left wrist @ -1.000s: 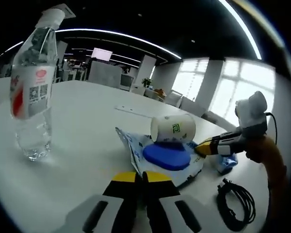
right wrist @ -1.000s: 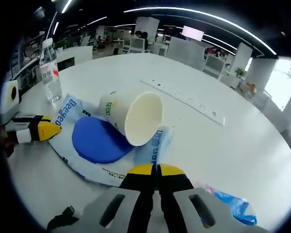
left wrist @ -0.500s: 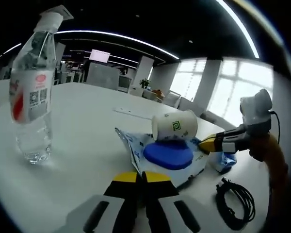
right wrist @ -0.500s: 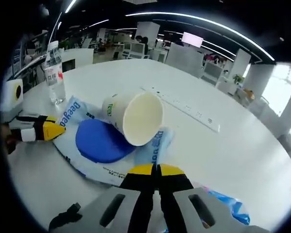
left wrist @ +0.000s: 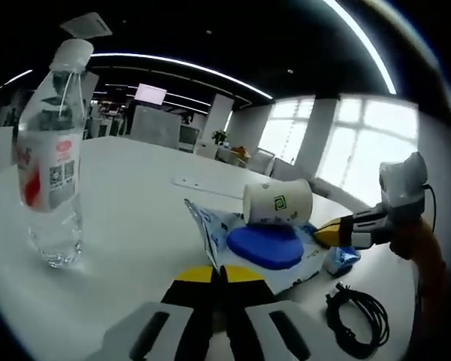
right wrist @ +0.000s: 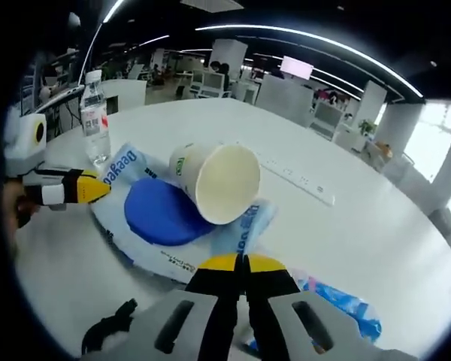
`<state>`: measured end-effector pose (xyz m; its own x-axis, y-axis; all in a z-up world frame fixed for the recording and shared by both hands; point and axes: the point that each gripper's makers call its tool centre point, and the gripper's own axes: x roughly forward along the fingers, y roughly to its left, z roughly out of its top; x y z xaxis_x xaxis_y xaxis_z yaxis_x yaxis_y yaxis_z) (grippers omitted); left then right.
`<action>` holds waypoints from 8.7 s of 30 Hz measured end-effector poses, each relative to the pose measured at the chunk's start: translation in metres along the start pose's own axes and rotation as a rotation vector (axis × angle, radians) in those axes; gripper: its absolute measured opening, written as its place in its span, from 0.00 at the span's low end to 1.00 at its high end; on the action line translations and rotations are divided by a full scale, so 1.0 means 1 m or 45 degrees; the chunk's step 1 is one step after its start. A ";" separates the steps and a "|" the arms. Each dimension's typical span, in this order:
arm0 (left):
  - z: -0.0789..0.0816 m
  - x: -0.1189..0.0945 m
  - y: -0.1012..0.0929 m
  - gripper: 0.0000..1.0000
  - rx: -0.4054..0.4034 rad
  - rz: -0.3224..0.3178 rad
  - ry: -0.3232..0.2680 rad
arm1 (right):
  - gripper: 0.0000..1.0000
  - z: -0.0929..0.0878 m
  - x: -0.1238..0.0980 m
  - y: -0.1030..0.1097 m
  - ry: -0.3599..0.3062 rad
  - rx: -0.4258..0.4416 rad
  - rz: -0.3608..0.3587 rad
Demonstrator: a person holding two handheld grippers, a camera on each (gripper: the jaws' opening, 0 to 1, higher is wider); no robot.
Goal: Arrange the tabletop items into an orderly group along one side of the table until the central work area is clear of visible clutter.
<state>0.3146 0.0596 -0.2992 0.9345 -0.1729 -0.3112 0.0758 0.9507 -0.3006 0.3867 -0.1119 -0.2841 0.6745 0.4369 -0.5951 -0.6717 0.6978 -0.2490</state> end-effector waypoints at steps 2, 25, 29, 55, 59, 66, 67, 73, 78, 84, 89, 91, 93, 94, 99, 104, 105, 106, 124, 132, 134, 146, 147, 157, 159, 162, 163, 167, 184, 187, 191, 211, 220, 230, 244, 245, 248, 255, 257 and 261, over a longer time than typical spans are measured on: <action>0.000 -0.001 0.000 0.00 0.003 0.001 0.001 | 0.00 0.001 -0.002 0.000 -0.003 0.015 0.010; 0.008 0.002 0.001 0.00 0.051 0.008 0.032 | 0.00 -0.011 -0.020 0.010 -0.051 0.077 0.028; 0.006 0.002 0.002 0.00 0.063 0.014 0.038 | 0.00 -0.015 -0.019 0.014 -0.051 0.082 0.033; -0.012 0.013 0.001 0.01 0.041 -0.001 0.084 | 0.00 -0.046 -0.012 0.019 0.018 -0.047 0.029; -0.012 0.012 0.000 0.01 0.054 -0.001 0.085 | 0.00 -0.047 -0.011 0.018 0.010 -0.063 0.030; -0.013 0.012 0.000 0.01 0.057 0.003 0.087 | 0.00 -0.047 -0.011 0.017 -0.008 -0.085 0.021; -0.013 0.012 0.000 0.01 0.059 0.006 0.086 | 0.01 -0.047 -0.011 0.017 -0.011 -0.087 0.023; -0.013 0.003 -0.002 0.03 0.136 0.003 0.079 | 0.02 -0.047 -0.012 0.018 -0.016 -0.152 0.018; -0.008 0.001 -0.003 0.05 0.174 0.010 0.059 | 0.04 -0.046 -0.013 0.018 -0.010 -0.175 0.007; -0.004 0.000 0.003 0.11 0.217 0.048 0.049 | 0.08 -0.043 -0.016 0.015 -0.033 -0.196 -0.020; 0.003 -0.006 0.002 0.16 0.256 0.067 0.021 | 0.08 -0.039 -0.021 0.015 -0.051 -0.210 -0.027; 0.008 -0.008 -0.001 0.16 0.259 0.062 0.005 | 0.09 -0.036 -0.024 0.016 -0.067 -0.199 -0.026; 0.011 -0.011 -0.002 0.16 0.258 0.057 -0.012 | 0.13 -0.033 -0.027 0.018 -0.088 -0.194 -0.016; 0.012 -0.013 -0.004 0.17 0.264 0.051 -0.020 | 0.14 -0.033 -0.028 0.019 -0.090 -0.188 -0.012; 0.018 -0.017 -0.007 0.21 0.304 0.045 -0.053 | 0.19 -0.032 -0.035 0.022 -0.109 -0.167 0.007; 0.021 -0.019 -0.009 0.28 0.328 0.052 -0.069 | 0.26 -0.033 -0.039 0.026 -0.122 -0.116 0.038; 0.020 -0.019 -0.011 0.28 0.332 0.044 -0.067 | 0.27 -0.034 -0.040 0.027 -0.124 -0.102 0.042; 0.020 -0.020 -0.013 0.28 0.337 0.041 -0.070 | 0.27 -0.034 -0.041 0.027 -0.123 -0.097 0.048; 0.013 -0.016 -0.039 0.34 0.486 -0.103 -0.036 | 0.49 -0.033 -0.068 0.052 -0.177 0.000 0.167; 0.011 -0.015 -0.045 0.34 0.582 -0.144 -0.039 | 0.53 -0.044 -0.073 0.052 -0.169 0.011 0.161; 0.010 -0.015 -0.047 0.35 0.583 -0.158 -0.037 | 0.55 -0.048 -0.072 0.053 -0.163 0.029 0.170; 0.013 -0.010 -0.052 0.38 0.719 -0.153 -0.050 | 0.61 -0.069 -0.081 0.050 -0.115 0.096 0.167; 0.013 -0.010 -0.052 0.38 0.733 -0.151 -0.054 | 0.62 -0.070 -0.082 0.050 -0.114 0.105 0.169; 0.016 -0.007 -0.063 0.43 0.843 -0.194 -0.067 | 0.74 -0.079 -0.094 0.054 -0.130 0.132 0.170; 0.018 -0.006 -0.065 0.45 0.870 -0.195 -0.076 | 0.75 -0.080 -0.097 0.054 -0.133 0.134 0.174; 0.019 -0.004 -0.067 0.47 0.926 -0.184 -0.081 | 0.76 -0.083 -0.100 0.056 -0.133 0.137 0.186; 0.019 -0.003 -0.067 0.48 0.948 -0.182 -0.078 | 0.77 -0.084 -0.101 0.057 -0.131 0.134 0.186; 0.018 -0.001 -0.070 0.51 1.002 -0.182 -0.070 | 0.83 -0.089 -0.102 0.058 -0.116 0.128 0.187; 0.031 0.010 -0.089 0.68 1.168 -0.210 -0.144 | 0.88 -0.092 -0.121 0.053 -0.193 0.168 0.167; 0.031 0.013 -0.093 0.70 1.228 -0.208 -0.145 | 0.87 -0.091 -0.123 0.050 -0.207 0.190 0.174; 0.033 0.018 -0.093 0.70 1.308 -0.175 -0.129 | 0.88 -0.093 -0.125 0.049 -0.213 0.185 0.166; 0.034 0.042 -0.108 0.71 1.617 -0.141 -0.146 | 0.89 -0.102 -0.140 0.058 -0.238 0.197 0.175; 0.028 0.052 -0.114 0.71 1.661 -0.184 -0.126 | 0.86 -0.105 -0.145 0.059 -0.241 0.203 0.180; 0.030 0.060 -0.122 0.71 1.853 -0.207 -0.147 | 0.80 -0.108 -0.146 0.065 -0.223 0.182 0.190; 0.025 0.067 -0.132 0.71 2.096 -0.192 -0.138 | 0.79 -0.114 -0.151 0.062 -0.211 0.179 0.173; 0.025 0.067 -0.132 0.71 2.090 -0.194 -0.138 | 0.79 -0.115 -0.151 0.062 -0.211 0.181 0.174; 0.023 0.066 -0.135 0.71 2.099 -0.214 -0.131 | 0.79 -0.116 -0.152 0.062 -0.210 0.200 0.186; 0.017 0.068 -0.141 0.67 2.032 -0.296 -0.113 | 0.75 -0.118 -0.156 0.059 -0.203 0.165 0.148; 0.015 0.069 -0.140 0.64 2.039 -0.295 -0.096 | 0.74 -0.117 -0.157 0.059 -0.205 0.166 0.145; 0.010 0.072 -0.139 0.57 2.050 -0.333 -0.054 | 0.74 -0.115 -0.160 0.059 -0.219 0.176 0.148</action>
<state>0.3748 -0.0823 -0.2706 0.8448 -0.3824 -0.3742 0.4638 0.1747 0.8685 0.2037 -0.2059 -0.2912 0.6451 0.6009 -0.4721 -0.7077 0.7027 -0.0726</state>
